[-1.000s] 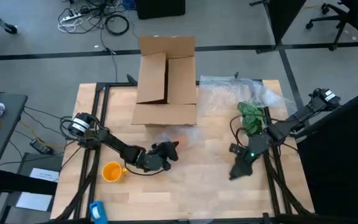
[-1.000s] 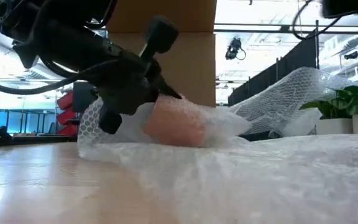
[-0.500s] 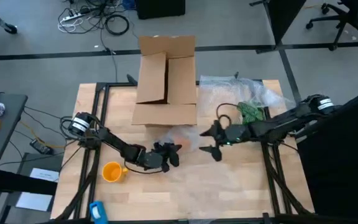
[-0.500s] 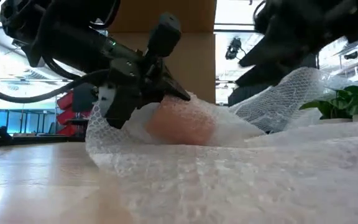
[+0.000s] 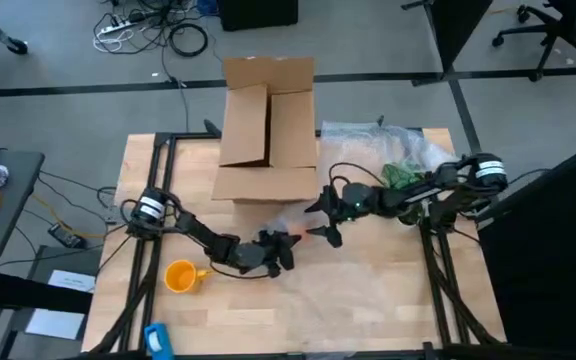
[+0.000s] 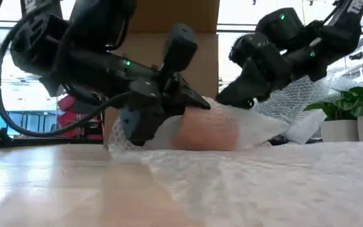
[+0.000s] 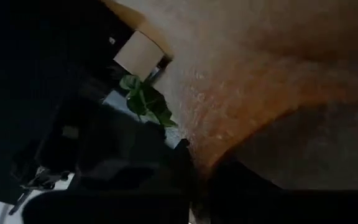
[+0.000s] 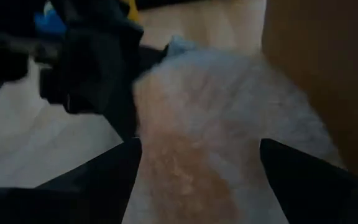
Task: Wrap mug
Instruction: Wrap the orange cup with the bubble wrap
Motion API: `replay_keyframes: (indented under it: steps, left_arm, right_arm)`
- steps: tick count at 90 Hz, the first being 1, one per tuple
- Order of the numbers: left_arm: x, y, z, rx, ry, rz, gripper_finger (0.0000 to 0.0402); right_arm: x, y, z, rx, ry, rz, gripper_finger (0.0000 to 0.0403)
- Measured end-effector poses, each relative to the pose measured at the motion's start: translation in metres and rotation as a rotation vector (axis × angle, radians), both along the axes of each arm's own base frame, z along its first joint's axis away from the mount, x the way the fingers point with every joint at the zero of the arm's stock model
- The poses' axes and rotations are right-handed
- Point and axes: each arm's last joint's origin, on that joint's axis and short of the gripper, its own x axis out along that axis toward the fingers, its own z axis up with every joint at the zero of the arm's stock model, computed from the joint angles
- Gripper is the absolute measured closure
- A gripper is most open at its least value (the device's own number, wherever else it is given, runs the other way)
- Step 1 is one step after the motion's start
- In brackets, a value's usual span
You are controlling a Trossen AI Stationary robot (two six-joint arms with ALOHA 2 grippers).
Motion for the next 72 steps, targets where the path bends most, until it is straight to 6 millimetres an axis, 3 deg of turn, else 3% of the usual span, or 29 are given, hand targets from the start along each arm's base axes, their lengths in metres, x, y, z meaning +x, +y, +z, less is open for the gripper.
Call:
replay_keyframes:
  steps: [11,32,57,72]
  left_arm:
    - [0.002,0.005,-0.001,-0.089,-0.022,-0.008,0.0392]
    - [0.004,0.008,0.001,-0.363,-0.164,0.044,0.0348]
    - [0.003,0.007,0.010,-0.952,-0.474,0.167,0.0289]
    - [-0.005,-0.011,0.012,-0.889,-0.535,0.243,0.0270]
  right_arm:
    - [0.007,0.004,-0.010,-0.107,0.018,0.039,0.0092]
    - [0.008,0.005,-0.019,-0.123,0.060,0.050,0.0092]
    - [0.008,0.005,-0.021,-0.123,0.075,0.047,0.0092]
    - [0.008,0.009,-0.021,-0.118,0.078,0.046,0.0092]
